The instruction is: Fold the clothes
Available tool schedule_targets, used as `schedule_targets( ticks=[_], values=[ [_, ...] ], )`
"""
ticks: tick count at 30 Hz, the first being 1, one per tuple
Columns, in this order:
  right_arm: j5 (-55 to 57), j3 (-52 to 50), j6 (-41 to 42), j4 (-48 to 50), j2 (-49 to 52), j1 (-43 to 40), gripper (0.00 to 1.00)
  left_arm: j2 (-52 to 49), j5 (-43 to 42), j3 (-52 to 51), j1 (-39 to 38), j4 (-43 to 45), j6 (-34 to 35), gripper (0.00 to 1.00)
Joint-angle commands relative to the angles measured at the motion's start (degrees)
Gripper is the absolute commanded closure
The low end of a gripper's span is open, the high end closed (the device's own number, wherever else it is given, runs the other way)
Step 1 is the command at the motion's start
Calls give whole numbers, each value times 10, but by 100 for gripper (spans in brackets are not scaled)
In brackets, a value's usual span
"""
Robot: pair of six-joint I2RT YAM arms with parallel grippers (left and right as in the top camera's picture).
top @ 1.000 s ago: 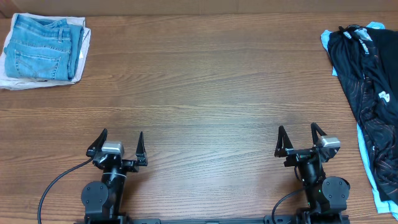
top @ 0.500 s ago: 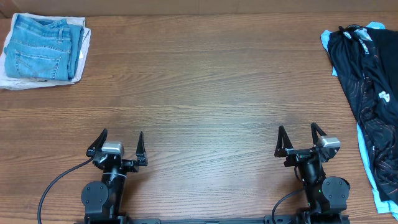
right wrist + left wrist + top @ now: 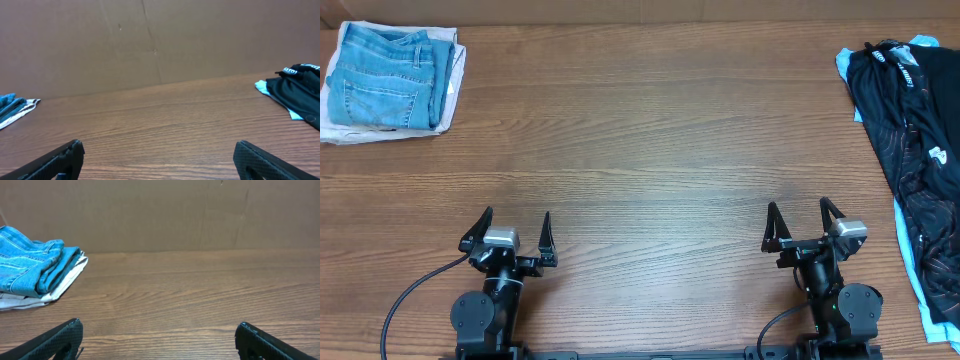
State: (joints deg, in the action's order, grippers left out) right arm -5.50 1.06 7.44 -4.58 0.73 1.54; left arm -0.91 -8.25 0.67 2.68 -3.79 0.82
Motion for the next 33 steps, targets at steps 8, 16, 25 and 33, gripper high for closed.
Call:
schedule_targets(
  ticks=[8, 16, 25, 33],
  values=[
    [8, -6, -4, 2, -5, 3, 0, 7, 8, -4, 3, 0, -15, 0],
    [8, -6, -4, 2, -5, 3, 0, 7, 8, -4, 3, 0, -15, 0],
    [8, -6, -4, 2, -5, 3, 0, 7, 8, -4, 3, 0, -15, 0],
    [-115, -6, 79, 37, -5, 3, 0, 7, 8, -4, 3, 0, -15, 0]
  ],
)
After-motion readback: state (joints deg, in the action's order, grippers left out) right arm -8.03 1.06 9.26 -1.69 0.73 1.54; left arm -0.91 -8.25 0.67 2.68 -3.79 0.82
